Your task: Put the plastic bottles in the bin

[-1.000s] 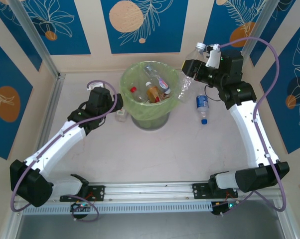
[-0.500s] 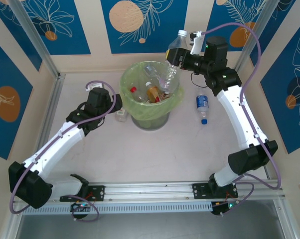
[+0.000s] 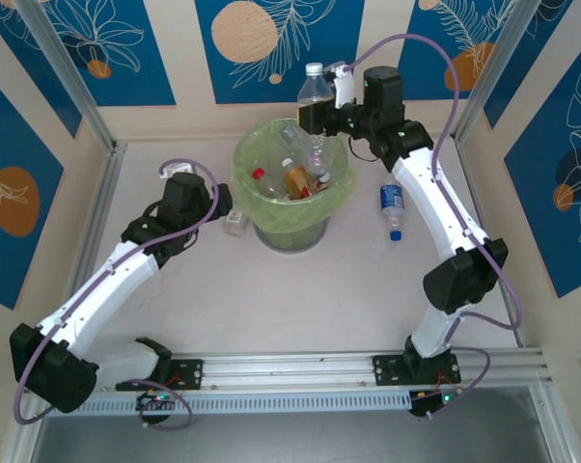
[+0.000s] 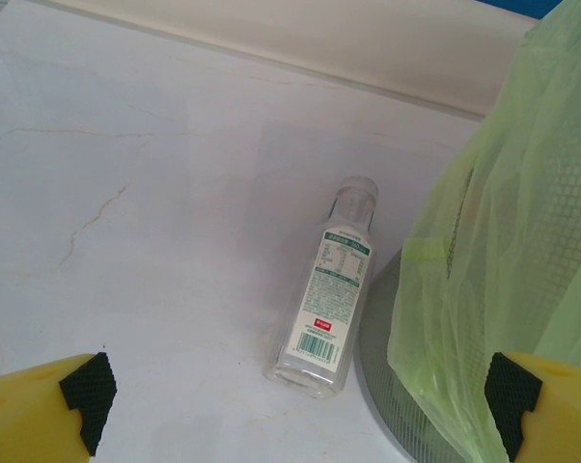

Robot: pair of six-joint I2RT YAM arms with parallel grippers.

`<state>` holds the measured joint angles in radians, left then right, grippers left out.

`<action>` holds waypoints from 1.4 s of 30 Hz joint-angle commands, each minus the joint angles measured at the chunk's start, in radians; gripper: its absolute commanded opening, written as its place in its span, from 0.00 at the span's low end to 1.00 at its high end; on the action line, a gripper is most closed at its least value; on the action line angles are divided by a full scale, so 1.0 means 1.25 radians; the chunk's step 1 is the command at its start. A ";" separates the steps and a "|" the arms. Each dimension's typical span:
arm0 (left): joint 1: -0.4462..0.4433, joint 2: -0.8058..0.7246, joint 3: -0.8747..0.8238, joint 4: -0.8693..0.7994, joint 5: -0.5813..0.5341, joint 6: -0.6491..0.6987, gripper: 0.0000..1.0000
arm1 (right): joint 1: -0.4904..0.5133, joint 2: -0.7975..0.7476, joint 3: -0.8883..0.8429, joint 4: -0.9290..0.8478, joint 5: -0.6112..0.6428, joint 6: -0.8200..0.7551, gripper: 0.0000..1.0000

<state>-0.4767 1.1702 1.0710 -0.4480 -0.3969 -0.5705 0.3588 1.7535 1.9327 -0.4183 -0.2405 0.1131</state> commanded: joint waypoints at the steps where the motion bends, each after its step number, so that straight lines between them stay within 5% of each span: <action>1: 0.013 -0.026 -0.009 -0.015 -0.017 -0.009 1.00 | 0.011 0.021 0.047 -0.049 -0.091 -0.182 0.54; 9: 0.016 -0.033 -0.009 -0.013 0.003 -0.008 1.00 | 0.093 0.088 0.098 -0.210 0.049 -0.508 0.58; 15: 0.025 -0.032 -0.011 -0.015 0.009 -0.027 1.00 | 0.142 0.146 0.193 -0.348 0.156 -0.595 0.82; 25: 0.078 -0.023 -0.026 -0.001 0.066 -0.047 1.00 | 0.144 0.083 0.189 -0.347 0.104 -0.507 0.91; 30: 0.105 0.008 -0.027 -0.002 0.110 -0.042 1.00 | 0.141 -0.014 0.073 -0.233 0.087 -0.428 0.93; 31: 0.114 0.015 -0.027 -0.002 0.123 -0.043 1.00 | 0.141 -0.041 0.040 -0.196 0.096 -0.408 1.00; 42: 0.174 0.138 0.006 -0.002 0.244 0.009 1.00 | 0.139 -0.331 -0.350 0.134 0.313 -0.091 0.99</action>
<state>-0.2810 1.3052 1.0481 -0.4503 -0.1524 -0.5957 0.5362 1.3991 1.5738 -0.3897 0.0402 -0.1669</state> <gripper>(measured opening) 0.995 0.993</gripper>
